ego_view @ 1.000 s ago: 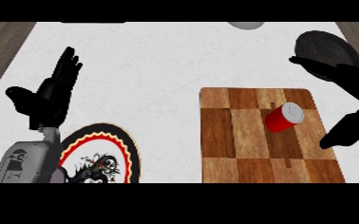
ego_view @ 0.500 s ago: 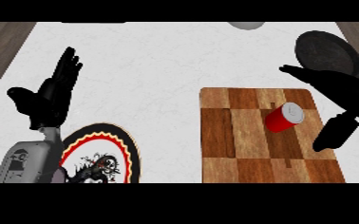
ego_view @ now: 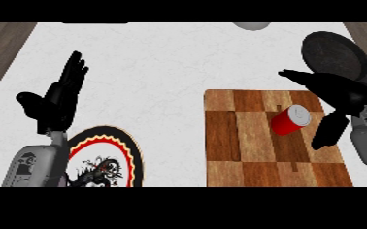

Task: Pick the can from the cutting board and place it in the pan

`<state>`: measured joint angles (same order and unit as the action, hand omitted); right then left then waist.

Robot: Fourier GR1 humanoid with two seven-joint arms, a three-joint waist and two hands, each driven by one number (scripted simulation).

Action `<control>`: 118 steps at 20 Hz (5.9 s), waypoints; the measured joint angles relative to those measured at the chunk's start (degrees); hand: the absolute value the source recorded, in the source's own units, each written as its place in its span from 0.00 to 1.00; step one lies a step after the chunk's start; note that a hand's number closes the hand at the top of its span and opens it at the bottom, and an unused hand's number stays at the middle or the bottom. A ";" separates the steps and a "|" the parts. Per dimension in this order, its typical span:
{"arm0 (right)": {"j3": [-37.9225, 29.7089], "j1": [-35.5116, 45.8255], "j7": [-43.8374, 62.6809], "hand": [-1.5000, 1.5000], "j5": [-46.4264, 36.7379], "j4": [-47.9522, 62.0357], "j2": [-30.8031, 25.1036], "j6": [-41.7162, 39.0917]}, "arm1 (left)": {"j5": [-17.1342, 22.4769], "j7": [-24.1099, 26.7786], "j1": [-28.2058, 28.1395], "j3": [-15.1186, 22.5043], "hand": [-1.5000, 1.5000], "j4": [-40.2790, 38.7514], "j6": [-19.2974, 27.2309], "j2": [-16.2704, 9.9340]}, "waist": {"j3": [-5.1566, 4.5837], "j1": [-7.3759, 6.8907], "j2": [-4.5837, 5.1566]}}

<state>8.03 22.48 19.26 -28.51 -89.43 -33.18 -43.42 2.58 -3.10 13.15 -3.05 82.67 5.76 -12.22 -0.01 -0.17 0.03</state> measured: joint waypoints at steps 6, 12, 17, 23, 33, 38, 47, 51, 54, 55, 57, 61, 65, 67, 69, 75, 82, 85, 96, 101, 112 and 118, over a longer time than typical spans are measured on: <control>0.89 -0.10 -1.47 0.00 -5.10 2.14 2.20 -0.33 | -0.45 -0.76 0.03 -0.86 0.50 0.74 -0.85 -0.17 | 0.01 -0.03 -0.02; 1.59 -0.37 -2.67 0.00 -8.83 4.63 4.90 -1.09 | -0.44 -0.23 -0.94 -1.68 0.50 1.16 -1.95 0.15 | 0.00 0.00 -0.02; 1.95 -0.33 -7.55 1.00 -11.27 8.07 5.35 -1.31 | -1.49 -0.42 0.18 -1.61 0.50 0.43 -1.40 1.11 | 0.00 0.01 -0.01; 4.01 0.29 -14.50 1.00 -15.33 10.21 5.99 1.20 | -1.75 -1.84 0.59 -2.07 0.50 1.52 -1.36 1.25 | -0.04 -0.03 -0.05; -3.60 7.81 6.09 1.00 -20.28 20.50 21.61 10.42 | -1.92 -1.72 1.97 -1.68 0.50 0.98 -2.71 1.37 | -0.07 -2.05 0.69; -6.60 15.51 19.76 1.00 -26.51 26.88 29.32 24.78 | -2.01 -1.89 2.10 -1.09 0.50 1.15 -2.94 1.74 | 0.00 -3.16 0.88; -6.73 27.21 27.10 1.00 -38.92 32.87 29.84 47.13 | -2.94 -1.26 1.12 -0.67 0.50 1.36 -1.84 2.72 | 0.00 -2.02 0.50; -8.75 30.47 27.56 1.00 -41.10 36.23 28.04 53.91 | -2.68 -1.03 1.17 -1.65 0.50 0.85 -2.03 2.10 | 0.00 -1.37 0.39; -12.10 31.44 25.37 1.00 -39.53 37.52 25.49 58.60 | -2.57 -0.83 0.97 -2.02 0.50 0.67 -2.01 2.06 | 0.02 -1.02 0.36; -13.36 31.63 24.24 1.00 -38.76 38.06 24.22 59.86 | -2.26 -1.28 1.02 -2.36 0.50 1.16 -2.25 1.68 | 0.02 -0.99 0.33; -16.45 32.16 22.26 1.00 -36.06 38.03 22.54 62.63 | -2.01 -1.31 1.09 -2.55 0.50 1.06 -2.53 1.54 | 0.04 -0.85 0.34; -21.55 32.47 16.80 1.00 -31.62 41.69 18.76 67.54 | -2.04 -1.24 0.85 -2.37 0.50 1.13 -2.76 1.76 | 0.06 -0.84 0.38; -25.32 30.88 9.73 1.00 -29.19 48.17 12.77 70.51 | -2.54 -1.08 0.08 -2.01 0.50 2.02 -2.44 2.06 | 0.06 -1.15 0.52; -27.41 30.40 5.88 1.00 -27.80 51.53 9.14 71.44 | -2.50 -1.68 0.72 -1.93 0.50 2.13 -2.38 2.17 | 0.09 -1.32 0.68; -28.67 30.12 2.71 1.00 -27.47 55.56 6.54 73.12 | -2.48 -1.18 1.10 -2.05 0.50 1.60 -2.58 2.09 | 0.11 -1.59 0.85; -31.38 27.86 -4.13 1.00 -27.90 65.39 -1.23 77.39 | -2.48 -0.54 2.52 -1.87 0.50 0.09 -2.83 2.49 | 0.23 -2.55 1.52; -35.66 26.15 -10.80 1.00 -25.14 72.44 -5.23 81.54 | -2.31 -0.65 3.28 -1.53 0.50 0.30 -3.46 2.48 | 0.43 -3.87 2.09; -38.26 25.99 -13.66 0.00 -22.32 74.06 -5.57 80.77 | -2.12 -0.99 3.91 -1.55 0.50 0.42 -3.69 2.36 | 0.56 -4.14 2.24; -47.34 24.09 -24.16 0.00 -11.72 78.75 -5.35 67.64 | -2.36 -1.71 3.81 -0.96 0.50 1.02 -3.45 2.90 | 0.71 -4.37 2.37; -51.72 23.03 -31.74 0.00 -7.05 76.72 -4.30 69.88 | -2.07 -1.42 3.30 -1.49 0.50 1.08 -3.62 2.60 | 0.65 -3.99 2.06; -61.12 17.54 -48.07 0.00 7.03 73.14 -2.34 58.21 | -2.08 -0.12 -0.38 -3.20 0.50 1.01 -3.39 1.82 | 0.17 -0.75 0.37; -59.99 10.67 -50.40 0.00 11.35 64.82 1.56 50.21 | -2.63 -2.53 -0.77 -3.61 0.50 2.71 -2.44 1.43 | -0.09 1.20 -0.54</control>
<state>-51.96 33.15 -31.15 -17.15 -24.60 -31.62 6.79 -0.05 -5.63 12.38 -6.66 85.38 3.31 -10.79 -0.10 1.04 -0.51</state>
